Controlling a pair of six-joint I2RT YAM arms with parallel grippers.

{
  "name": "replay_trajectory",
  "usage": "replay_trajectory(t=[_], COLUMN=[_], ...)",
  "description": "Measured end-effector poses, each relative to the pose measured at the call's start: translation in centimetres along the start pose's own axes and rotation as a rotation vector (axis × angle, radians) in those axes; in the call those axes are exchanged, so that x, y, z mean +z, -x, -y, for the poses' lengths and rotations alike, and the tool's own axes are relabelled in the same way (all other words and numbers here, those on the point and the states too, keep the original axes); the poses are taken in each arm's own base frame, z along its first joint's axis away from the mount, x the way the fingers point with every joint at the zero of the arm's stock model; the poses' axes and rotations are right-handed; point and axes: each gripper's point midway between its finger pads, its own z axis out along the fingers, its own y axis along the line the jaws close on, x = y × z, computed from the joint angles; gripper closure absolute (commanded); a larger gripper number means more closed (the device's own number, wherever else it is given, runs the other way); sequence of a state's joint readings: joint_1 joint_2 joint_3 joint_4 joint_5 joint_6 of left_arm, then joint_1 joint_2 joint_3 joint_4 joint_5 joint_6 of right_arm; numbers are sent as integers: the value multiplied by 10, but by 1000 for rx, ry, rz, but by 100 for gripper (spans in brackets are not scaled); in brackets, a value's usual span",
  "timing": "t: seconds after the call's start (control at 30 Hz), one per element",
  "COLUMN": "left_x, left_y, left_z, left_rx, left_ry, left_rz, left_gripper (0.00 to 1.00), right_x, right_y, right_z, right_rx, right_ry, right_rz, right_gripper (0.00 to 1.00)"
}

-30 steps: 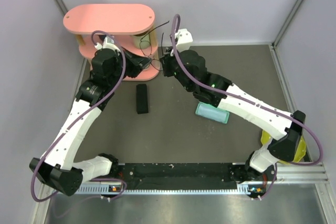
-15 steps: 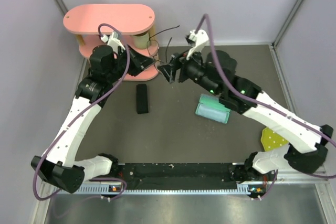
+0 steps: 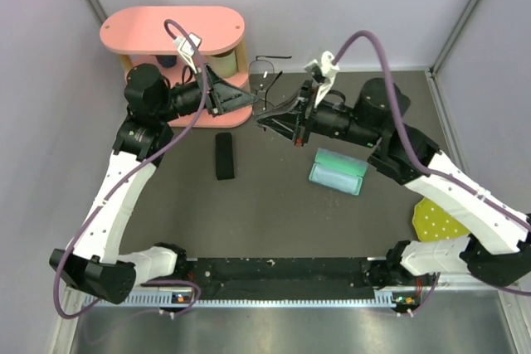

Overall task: Organize the sunglasses
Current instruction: Pass from the right arm to the left, then fold the left temple of the sunglasses with the sunglasses, then fold the right temple of the sunglasses with the sunglasses.

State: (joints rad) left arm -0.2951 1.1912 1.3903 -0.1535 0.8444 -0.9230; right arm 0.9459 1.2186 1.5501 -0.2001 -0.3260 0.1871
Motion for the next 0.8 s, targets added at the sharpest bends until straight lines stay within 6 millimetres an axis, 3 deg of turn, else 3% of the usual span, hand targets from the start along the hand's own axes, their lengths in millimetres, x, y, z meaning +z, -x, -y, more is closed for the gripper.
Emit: replay_trajectory(t=[0.17, 0.3, 0.43, 0.63, 0.8], left_x=[-7, -10, -11, -13, -19], left_y=[-8, -10, -13, -20, -24], left_z=[31, 29, 26, 23, 28], left_rx=[45, 45, 69, 103, 158], left_ry=[-154, -163, -142, -139, -156], left_rz=[-45, -56, -72, -100, -111], left_gripper=[100, 100, 100, 100, 100], right_x=[15, 16, 2, -30, -36], right_y=[-30, -24, -16, 30, 71], right_z=[18, 20, 27, 41, 47], right_rx=[70, 105, 123, 110, 81], right_ry=[-19, -28, -93, -241, -294], right_rz=[-62, -33, 31, 201, 299], right_gripper=[100, 100, 100, 100, 100])
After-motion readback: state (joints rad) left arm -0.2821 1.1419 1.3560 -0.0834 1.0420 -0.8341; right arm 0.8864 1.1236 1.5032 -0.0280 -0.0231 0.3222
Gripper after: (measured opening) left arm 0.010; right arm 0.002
